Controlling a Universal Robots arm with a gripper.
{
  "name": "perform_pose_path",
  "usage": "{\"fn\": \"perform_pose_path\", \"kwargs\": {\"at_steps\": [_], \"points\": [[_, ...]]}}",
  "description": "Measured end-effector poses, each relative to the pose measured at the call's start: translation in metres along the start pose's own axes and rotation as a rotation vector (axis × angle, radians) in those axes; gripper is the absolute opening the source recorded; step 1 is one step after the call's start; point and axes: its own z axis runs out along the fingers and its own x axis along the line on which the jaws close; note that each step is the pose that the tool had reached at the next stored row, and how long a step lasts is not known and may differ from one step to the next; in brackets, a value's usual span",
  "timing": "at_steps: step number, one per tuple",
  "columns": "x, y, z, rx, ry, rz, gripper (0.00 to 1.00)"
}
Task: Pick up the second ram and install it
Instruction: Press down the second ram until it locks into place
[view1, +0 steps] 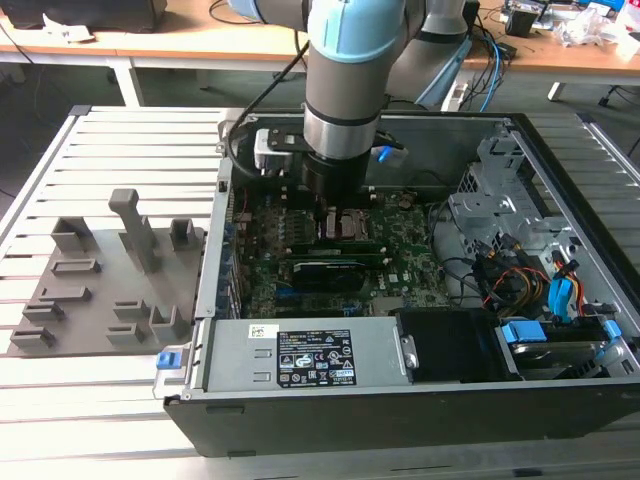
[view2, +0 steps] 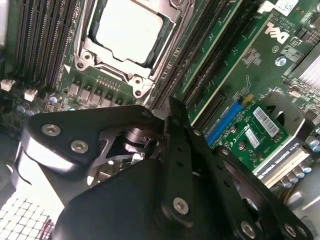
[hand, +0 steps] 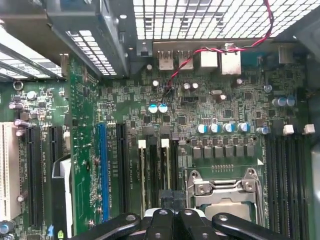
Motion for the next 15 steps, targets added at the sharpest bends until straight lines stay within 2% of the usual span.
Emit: {"fn": "perform_pose_path", "kwargs": {"at_steps": [1, 2, 3, 6, 8, 10, 15], "points": [[-0.0003, -0.0036, -0.0008, 0.0001, -0.0006, 0.0, 0.11], [-0.0008, -0.0163, -0.0015, -0.0014, -0.0001, 0.0, 0.11], [-0.0013, -0.019, -0.0044, -0.0004, -0.0024, 0.0, 0.11], [-0.0022, -0.0179, -0.0322, -0.002, 0.0003, 0.0, 0.11], [-0.0025, -0.0176, -0.0408, -0.0019, 0.0002, 0.0, 0.11], [-0.0032, -0.0172, -0.0555, -0.0018, 0.0002, 0.0, 0.11], [-0.0032, -0.0172, -0.0556, -0.0019, 0.0004, 0.0, 0.11]]}}
